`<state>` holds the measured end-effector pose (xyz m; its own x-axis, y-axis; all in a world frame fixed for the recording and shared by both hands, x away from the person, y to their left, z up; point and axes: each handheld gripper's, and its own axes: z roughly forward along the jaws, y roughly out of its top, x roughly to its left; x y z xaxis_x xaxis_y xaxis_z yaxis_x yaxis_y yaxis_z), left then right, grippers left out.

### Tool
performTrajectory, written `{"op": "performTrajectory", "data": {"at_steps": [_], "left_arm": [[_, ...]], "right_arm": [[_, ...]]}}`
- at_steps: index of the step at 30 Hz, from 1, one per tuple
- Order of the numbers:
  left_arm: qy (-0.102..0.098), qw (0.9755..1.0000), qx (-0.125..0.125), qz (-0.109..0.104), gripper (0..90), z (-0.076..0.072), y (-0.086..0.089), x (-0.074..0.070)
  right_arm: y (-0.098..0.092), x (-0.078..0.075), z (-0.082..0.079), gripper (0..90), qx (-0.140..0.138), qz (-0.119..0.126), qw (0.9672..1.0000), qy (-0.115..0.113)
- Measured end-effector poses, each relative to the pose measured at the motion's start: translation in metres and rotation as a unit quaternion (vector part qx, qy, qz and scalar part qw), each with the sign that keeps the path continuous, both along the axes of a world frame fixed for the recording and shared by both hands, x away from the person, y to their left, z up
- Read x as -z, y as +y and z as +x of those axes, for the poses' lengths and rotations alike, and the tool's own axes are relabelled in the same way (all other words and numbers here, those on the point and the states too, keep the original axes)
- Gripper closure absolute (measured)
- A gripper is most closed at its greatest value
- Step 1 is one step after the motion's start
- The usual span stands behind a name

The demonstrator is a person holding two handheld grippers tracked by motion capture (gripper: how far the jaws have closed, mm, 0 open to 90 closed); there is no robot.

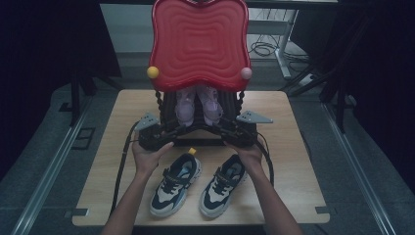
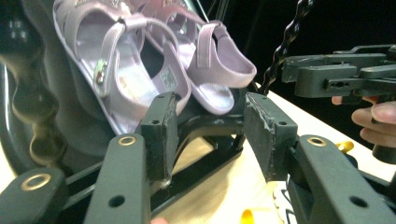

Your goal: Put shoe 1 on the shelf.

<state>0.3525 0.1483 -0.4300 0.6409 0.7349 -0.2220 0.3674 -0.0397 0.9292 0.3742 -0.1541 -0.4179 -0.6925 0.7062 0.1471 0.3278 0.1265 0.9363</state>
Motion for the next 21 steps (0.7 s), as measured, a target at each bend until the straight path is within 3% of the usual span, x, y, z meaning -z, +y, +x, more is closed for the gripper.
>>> {"op": "performTrajectory", "data": {"at_steps": [11,21], "left_arm": [[0.025,0.9997,0.001,0.004,54.8,-0.017,0.011,0.011],[0.035,0.9993,0.0,0.008,54.8,-0.034,0.024,0.018]], "right_arm": [[-0.015,0.006,-0.015,57.9,-0.009,-0.012,0.9999,0.005],[-0.03,0.013,-0.031,57.8,-0.016,-0.018,0.9996,0.011]]}}
